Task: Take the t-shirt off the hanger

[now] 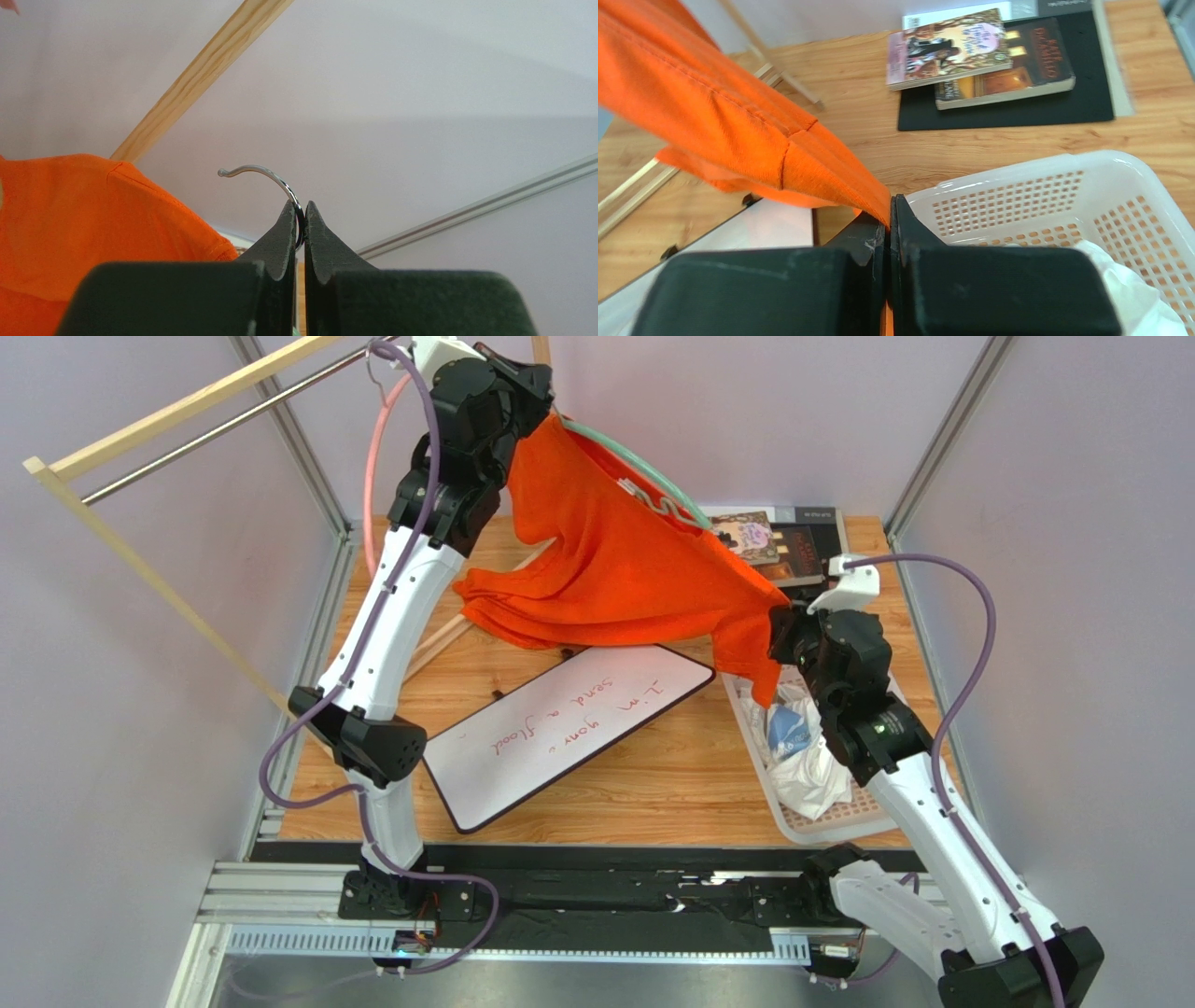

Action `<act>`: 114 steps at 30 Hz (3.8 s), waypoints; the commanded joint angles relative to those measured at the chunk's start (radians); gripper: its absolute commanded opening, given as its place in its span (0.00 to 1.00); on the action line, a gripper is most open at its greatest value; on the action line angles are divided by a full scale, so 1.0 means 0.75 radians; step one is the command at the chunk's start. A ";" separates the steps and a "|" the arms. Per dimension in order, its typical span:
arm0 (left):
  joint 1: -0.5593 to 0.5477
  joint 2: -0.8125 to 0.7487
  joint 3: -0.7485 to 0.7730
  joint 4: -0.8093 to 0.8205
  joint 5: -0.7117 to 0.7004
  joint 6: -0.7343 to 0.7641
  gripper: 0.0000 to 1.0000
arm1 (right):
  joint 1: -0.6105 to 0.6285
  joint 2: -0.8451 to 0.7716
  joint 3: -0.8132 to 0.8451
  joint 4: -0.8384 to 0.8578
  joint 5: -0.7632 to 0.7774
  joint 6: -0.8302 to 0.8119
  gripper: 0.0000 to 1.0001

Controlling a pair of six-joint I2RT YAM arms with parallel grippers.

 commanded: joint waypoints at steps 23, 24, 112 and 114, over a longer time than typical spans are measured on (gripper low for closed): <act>0.015 -0.064 0.000 0.212 0.136 0.122 0.00 | -0.088 0.866 0.998 -0.147 -0.675 -0.119 0.00; 0.015 -0.064 0.002 0.210 0.136 0.138 0.00 | -0.076 0.886 1.047 -0.160 -0.688 -0.105 0.00; -0.126 -0.134 -0.321 0.021 0.707 0.537 0.76 | 0.156 0.510 1.064 -0.477 -0.522 -0.160 0.00; -0.126 -0.122 -0.327 0.030 0.725 0.539 0.76 | 0.156 0.498 1.056 -0.481 -0.538 -0.156 0.00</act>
